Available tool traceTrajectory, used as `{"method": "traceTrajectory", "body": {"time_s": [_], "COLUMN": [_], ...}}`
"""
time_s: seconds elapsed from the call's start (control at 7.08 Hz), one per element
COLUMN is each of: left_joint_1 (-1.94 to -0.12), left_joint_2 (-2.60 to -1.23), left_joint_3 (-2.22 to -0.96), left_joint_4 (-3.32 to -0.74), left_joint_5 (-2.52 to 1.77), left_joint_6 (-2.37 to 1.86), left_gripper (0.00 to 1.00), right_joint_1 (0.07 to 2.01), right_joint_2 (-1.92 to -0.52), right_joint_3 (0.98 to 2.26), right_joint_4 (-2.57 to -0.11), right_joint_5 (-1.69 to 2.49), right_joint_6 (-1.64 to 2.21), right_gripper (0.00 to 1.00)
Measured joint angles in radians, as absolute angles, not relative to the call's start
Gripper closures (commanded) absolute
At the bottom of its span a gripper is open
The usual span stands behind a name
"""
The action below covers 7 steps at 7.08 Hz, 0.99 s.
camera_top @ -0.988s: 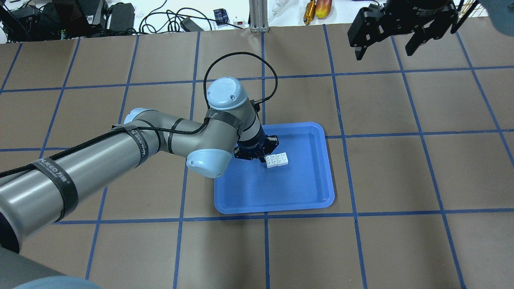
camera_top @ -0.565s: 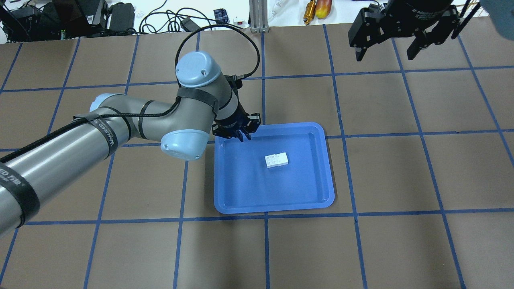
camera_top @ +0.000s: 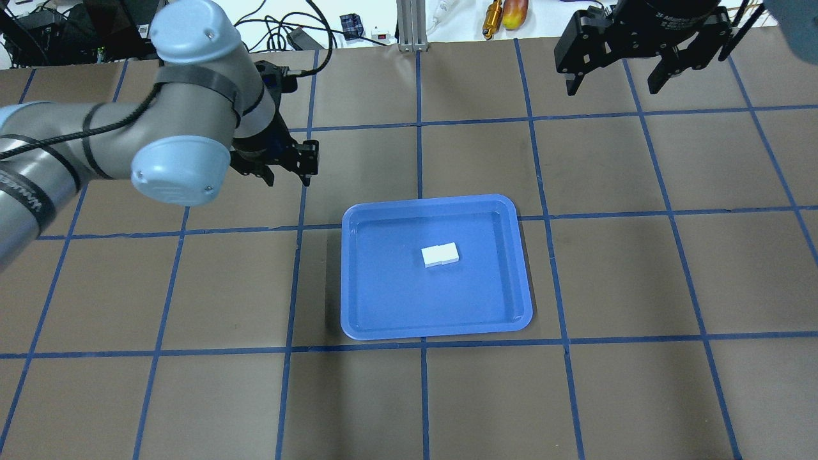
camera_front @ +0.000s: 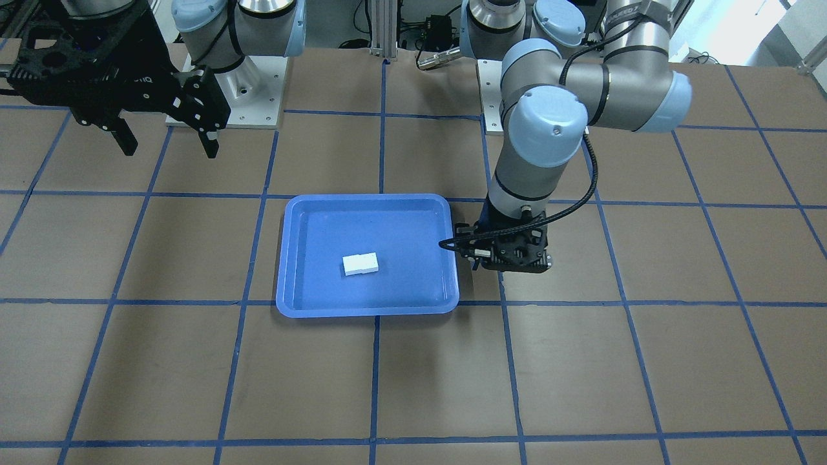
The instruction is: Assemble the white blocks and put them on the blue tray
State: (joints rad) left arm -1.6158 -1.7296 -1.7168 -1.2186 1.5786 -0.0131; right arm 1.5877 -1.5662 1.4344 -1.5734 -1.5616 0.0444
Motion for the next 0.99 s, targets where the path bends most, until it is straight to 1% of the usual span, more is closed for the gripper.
{"method": "traceTrajectory", "body": {"time_s": [0.14, 0.42, 0.71, 0.99], "left_joint_1": [-1.590, -1.559, -1.545, -1.534], "left_joint_2": [-1.699, -1.641, -1.592, -1.584], "left_joint_3": [-1.654, -1.545, -1.519, -1.518], "left_joint_4": [-1.338, -1.463, -1.510, -1.515], "left_joint_5": [1.580, 1.580, 1.566, 1.543], "left_joint_6": [-0.006, 0.000, 0.000, 0.004], "left_gripper": [0.00, 0.00, 0.00, 0.00], "right_joint_1": [1.588, 1.588, 1.588, 1.588], "right_joint_2": [-1.566, -1.566, -1.565, -1.560], "right_joint_3": [1.434, 1.434, 1.434, 1.434], "right_joint_4": [-1.574, -1.574, -1.575, -1.578], "right_joint_5": [-1.562, -1.562, -1.559, -1.561], "right_joint_6": [0.044, 0.045, 0.055, 0.058], "right_gripper": [0.00, 0.00, 0.00, 0.00]}}
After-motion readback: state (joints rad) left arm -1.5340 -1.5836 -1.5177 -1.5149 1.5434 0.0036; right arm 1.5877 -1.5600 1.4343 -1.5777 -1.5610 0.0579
